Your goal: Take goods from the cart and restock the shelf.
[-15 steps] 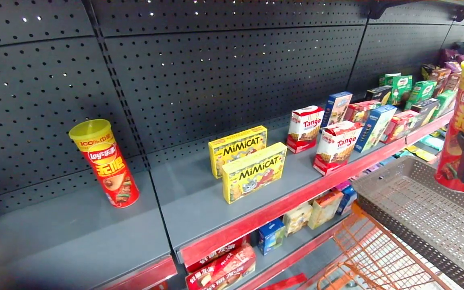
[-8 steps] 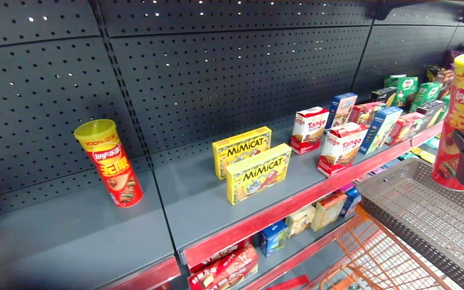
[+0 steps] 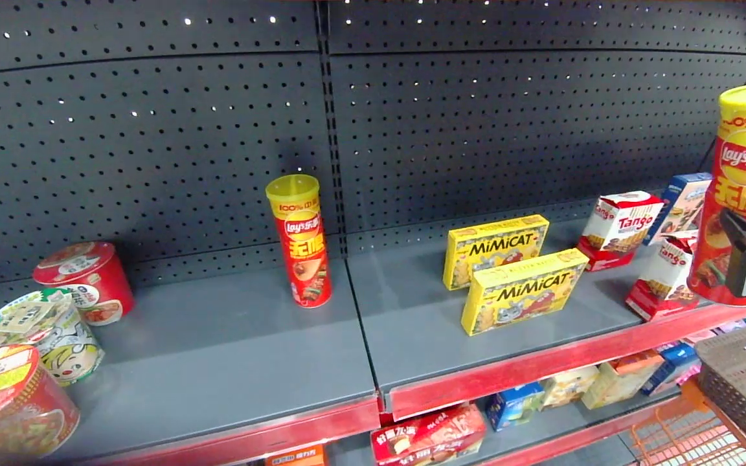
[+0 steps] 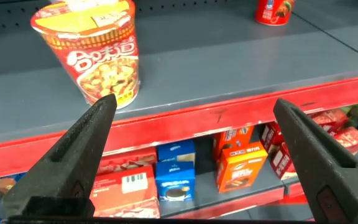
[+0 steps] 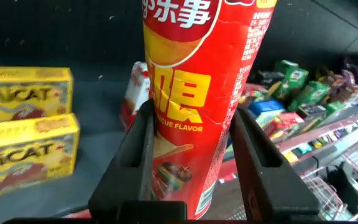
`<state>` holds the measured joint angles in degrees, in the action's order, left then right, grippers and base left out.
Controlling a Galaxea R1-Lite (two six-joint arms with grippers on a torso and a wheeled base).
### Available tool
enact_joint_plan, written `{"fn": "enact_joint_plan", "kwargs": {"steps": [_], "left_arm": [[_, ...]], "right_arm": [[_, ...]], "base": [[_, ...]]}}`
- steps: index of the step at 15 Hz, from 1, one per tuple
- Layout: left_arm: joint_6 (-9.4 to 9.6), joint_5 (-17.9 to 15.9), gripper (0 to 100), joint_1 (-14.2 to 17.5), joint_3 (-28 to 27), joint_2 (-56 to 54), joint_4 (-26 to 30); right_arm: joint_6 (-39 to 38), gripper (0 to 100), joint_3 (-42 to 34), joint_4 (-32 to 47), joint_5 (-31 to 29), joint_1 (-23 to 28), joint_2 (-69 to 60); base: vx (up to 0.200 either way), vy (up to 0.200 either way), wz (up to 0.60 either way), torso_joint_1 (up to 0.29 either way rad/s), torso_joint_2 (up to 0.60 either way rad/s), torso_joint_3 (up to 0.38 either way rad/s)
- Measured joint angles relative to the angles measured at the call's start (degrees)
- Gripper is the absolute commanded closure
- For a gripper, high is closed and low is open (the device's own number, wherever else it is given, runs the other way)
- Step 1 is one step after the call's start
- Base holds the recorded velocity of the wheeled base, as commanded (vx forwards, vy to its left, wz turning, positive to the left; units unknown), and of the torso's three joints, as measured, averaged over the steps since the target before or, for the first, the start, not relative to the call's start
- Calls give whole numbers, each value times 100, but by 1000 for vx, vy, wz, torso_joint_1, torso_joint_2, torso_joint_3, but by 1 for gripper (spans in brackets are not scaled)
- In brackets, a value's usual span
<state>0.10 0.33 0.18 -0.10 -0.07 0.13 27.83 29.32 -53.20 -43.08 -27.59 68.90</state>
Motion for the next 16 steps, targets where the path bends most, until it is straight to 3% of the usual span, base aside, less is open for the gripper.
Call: {"fn": "enact_joint_plan", "kwargs": {"steps": [6, 13, 16], "left_arm": [[0, -1, 0, 4, 0, 0, -4], [-7, 0, 0, 6, 5, 0, -4], [-7, 0, 0, 6, 5, 0, -6]], "right_arm": [[79, 100, -11, 10, 0, -105, -83], [252, 100, -18, -26, 4, -199, -151], [277, 100, -46, -30, 6, -206, -179]], "base": [[0, 0, 0, 0, 0, 0], [0, 0, 600, 3, 0, 3], [0, 0, 0, 0, 0, 0]]}}
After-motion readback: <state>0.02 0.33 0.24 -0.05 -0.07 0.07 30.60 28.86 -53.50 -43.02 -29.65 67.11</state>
